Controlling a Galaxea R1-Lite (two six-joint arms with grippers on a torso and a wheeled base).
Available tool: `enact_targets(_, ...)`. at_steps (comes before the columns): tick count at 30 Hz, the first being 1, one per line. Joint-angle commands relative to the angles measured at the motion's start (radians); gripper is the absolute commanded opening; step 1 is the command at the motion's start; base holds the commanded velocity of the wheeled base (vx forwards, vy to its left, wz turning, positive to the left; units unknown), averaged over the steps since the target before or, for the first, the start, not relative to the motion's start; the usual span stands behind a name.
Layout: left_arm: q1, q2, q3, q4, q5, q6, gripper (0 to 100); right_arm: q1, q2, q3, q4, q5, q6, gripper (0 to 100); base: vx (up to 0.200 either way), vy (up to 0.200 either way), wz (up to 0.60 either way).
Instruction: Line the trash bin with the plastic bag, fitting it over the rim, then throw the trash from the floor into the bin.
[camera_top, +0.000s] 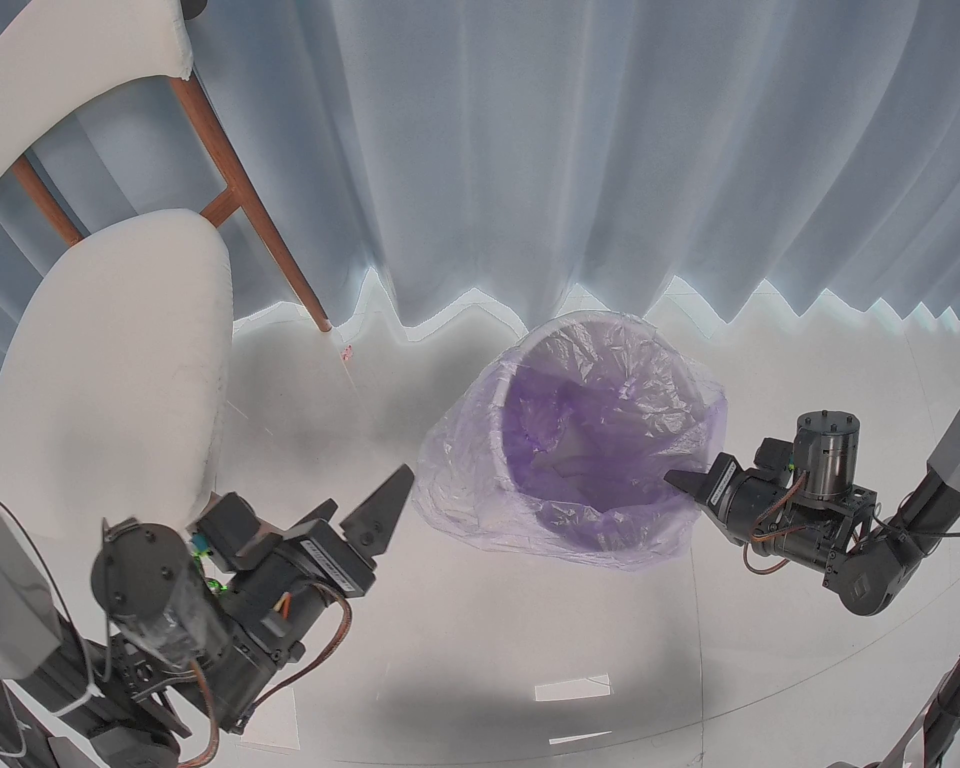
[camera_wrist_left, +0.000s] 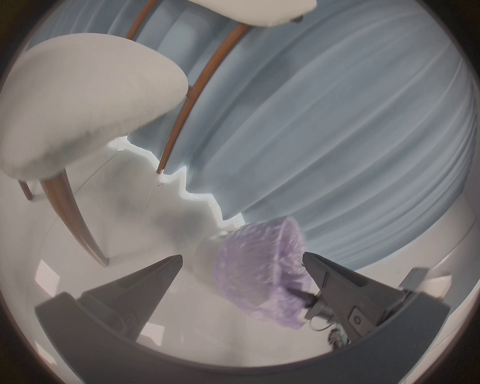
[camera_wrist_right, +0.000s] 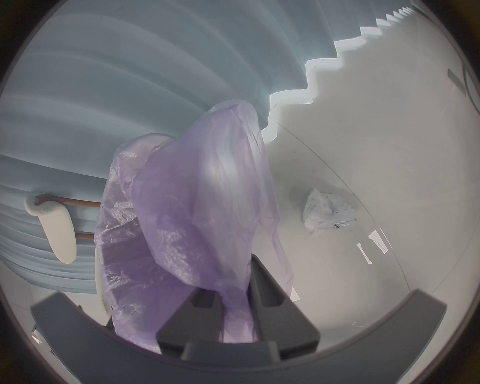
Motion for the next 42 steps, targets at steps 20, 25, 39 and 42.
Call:
enact_targets(20, -0.118, -0.21, 0.052, 0.001, -0.061, -0.408, 100, 0.055, 0.0, -0.009, -0.002, -0.045, 0.0, 0, 0.0, 0.0, 0.0)
enact_targets(25, -0.118, -0.201, 0.058, 0.001, -0.058, -0.37, 100, 0.06, -0.006, -0.01, -0.002, -0.056, -0.001, 0, 0.0, 0.0, 0.0)
enact_targets(39, -0.276, -0.195, 0.135, 0.001, -0.062, -0.078, 100, 0.083, -0.048, -0.007, 0.001, -0.067, -0.007, 0, 0.0, 0.0, 0.0)
enact_targets(42, -0.34, -0.179, 0.135, -0.001, -0.096, -0.066, 100, 0.107, -0.043, -0.009, 0.002, -0.093, -0.009, 0, 0.0, 0.0, 0.0)
